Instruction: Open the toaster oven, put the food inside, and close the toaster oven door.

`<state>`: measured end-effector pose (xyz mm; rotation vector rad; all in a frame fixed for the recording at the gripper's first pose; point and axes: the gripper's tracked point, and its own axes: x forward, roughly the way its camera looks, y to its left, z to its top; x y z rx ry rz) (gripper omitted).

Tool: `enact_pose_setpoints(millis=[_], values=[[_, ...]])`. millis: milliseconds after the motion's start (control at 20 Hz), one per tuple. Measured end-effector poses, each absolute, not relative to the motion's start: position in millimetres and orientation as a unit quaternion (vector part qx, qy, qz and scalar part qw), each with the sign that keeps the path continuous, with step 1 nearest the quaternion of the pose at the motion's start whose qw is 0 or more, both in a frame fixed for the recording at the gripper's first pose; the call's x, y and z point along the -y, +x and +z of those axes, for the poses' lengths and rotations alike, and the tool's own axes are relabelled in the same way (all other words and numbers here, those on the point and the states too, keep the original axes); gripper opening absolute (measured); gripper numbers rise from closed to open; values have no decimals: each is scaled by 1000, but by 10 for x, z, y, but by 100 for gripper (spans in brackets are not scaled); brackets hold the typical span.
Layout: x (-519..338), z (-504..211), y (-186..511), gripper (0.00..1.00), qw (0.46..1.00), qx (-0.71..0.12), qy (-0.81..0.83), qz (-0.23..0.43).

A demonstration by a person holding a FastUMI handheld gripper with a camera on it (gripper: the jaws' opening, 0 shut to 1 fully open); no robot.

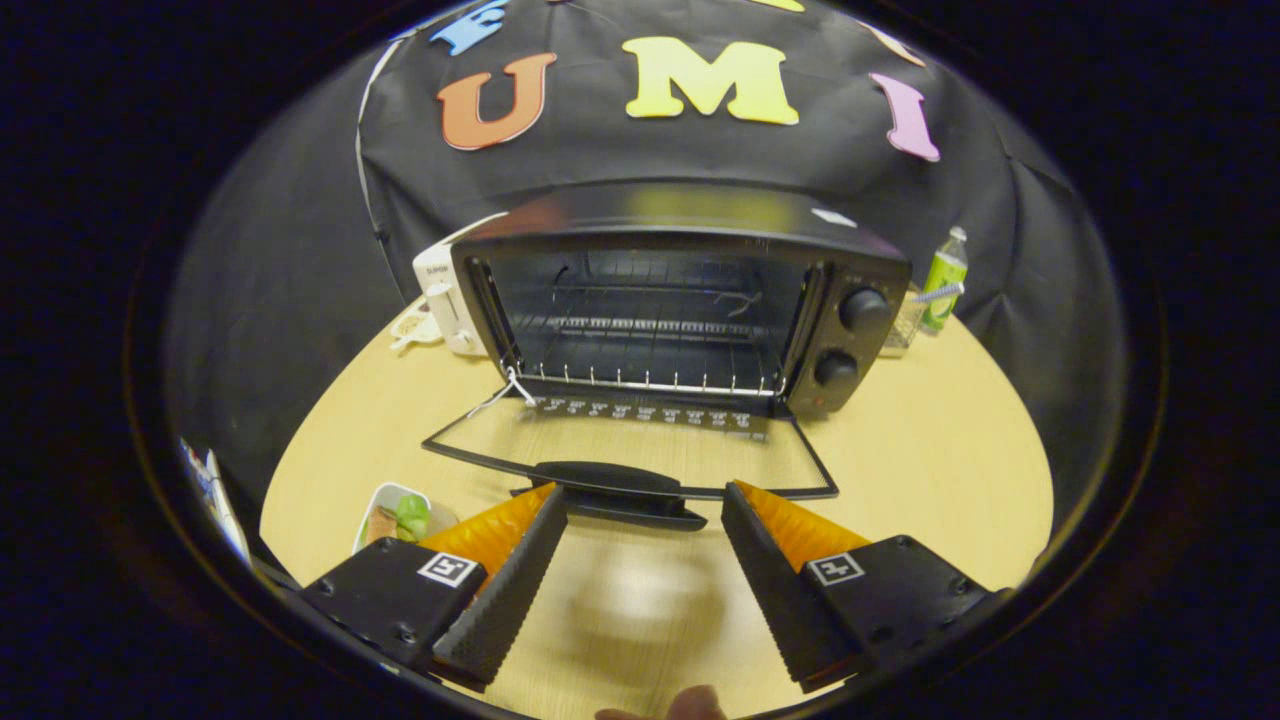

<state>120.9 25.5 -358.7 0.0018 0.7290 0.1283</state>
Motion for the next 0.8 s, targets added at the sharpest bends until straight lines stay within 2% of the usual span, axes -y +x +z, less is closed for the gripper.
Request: enact_pose_setpoints(millis=[150,450,650,800], values=[[-248,-3500,1119,100,933,-351,-1,74],[-167,-2810,865,100,946,-299,-23,120],[-224,-2388,699,100,945,-284,-8,164],[-470,-2385,527,100,919,-320,9,229]])
